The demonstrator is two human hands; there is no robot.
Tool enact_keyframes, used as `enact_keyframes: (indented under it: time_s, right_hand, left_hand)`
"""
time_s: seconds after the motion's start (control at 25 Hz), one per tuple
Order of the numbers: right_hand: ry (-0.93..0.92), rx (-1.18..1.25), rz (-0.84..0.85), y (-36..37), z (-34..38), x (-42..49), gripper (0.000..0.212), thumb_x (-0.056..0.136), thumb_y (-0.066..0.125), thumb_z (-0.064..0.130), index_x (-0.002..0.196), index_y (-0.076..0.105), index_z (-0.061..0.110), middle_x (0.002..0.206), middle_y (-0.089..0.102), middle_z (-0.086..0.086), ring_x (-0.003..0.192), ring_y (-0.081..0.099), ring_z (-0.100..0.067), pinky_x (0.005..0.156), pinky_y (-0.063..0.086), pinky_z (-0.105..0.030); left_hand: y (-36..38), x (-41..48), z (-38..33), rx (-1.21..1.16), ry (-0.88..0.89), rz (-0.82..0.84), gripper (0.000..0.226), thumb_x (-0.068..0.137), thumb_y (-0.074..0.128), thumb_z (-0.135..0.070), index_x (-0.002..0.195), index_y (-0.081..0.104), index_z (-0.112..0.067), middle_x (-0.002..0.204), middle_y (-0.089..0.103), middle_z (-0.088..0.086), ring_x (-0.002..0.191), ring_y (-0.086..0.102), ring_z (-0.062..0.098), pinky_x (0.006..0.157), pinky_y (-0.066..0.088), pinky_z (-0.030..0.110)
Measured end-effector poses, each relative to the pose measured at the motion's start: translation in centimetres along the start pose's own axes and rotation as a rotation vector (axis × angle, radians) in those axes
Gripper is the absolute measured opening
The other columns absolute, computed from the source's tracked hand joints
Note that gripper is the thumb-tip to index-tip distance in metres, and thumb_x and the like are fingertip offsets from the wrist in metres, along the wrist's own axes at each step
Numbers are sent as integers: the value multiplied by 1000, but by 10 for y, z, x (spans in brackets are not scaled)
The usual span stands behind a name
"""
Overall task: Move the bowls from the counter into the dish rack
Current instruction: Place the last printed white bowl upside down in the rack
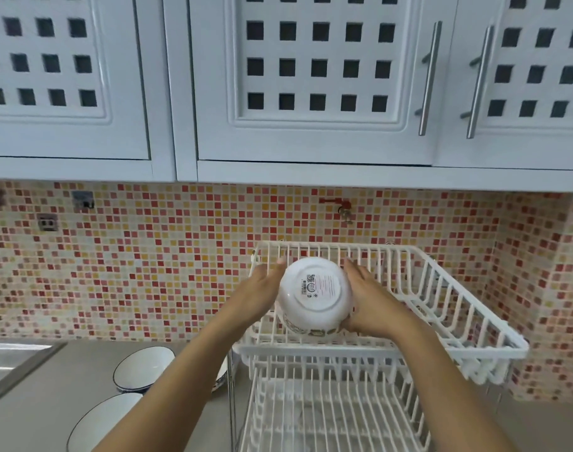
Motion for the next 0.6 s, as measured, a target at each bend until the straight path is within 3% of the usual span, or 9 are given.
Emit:
enact_keyframes:
  time_s: [0.12,0.32,0.6]
  right_hand:
    - [-47,41,-63,-8,37,-11,98,82,60,6,152,-7,21,161,-9,7,149,1,-15,117,22,-37]
    - [-241,115,-157,13,140,-23,72,97,44,29,152,-2,23,161,-7,9,149,1,-12,118,12,-32]
    - [-278,164,-58,134,247,-18,68,98,31,47,152,1,17,162,-3,2,149,2,-15,119,11,-37]
  left_hand:
    - [-33,-17,-4,48,48,-51,67,95,17,-59,151,22,-23,161,19,2,147,22,24,117,21,44]
    - [-94,-51,27,112,12,-98,62,97,17,-55,151,18,-27,162,15,0,148,20,25,117,22,45]
    - [-178,-93,140,245,-120,-155,60,100,21,-49,148,30,-14,156,33,8,141,34,28,113,28,41]
Point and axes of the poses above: each hand's wrist, its own x-axis towards the middle knuckle, its own y-axis out of the palm, z = x × y, the point moved 6 cm from there along x, towards the middle knuckle
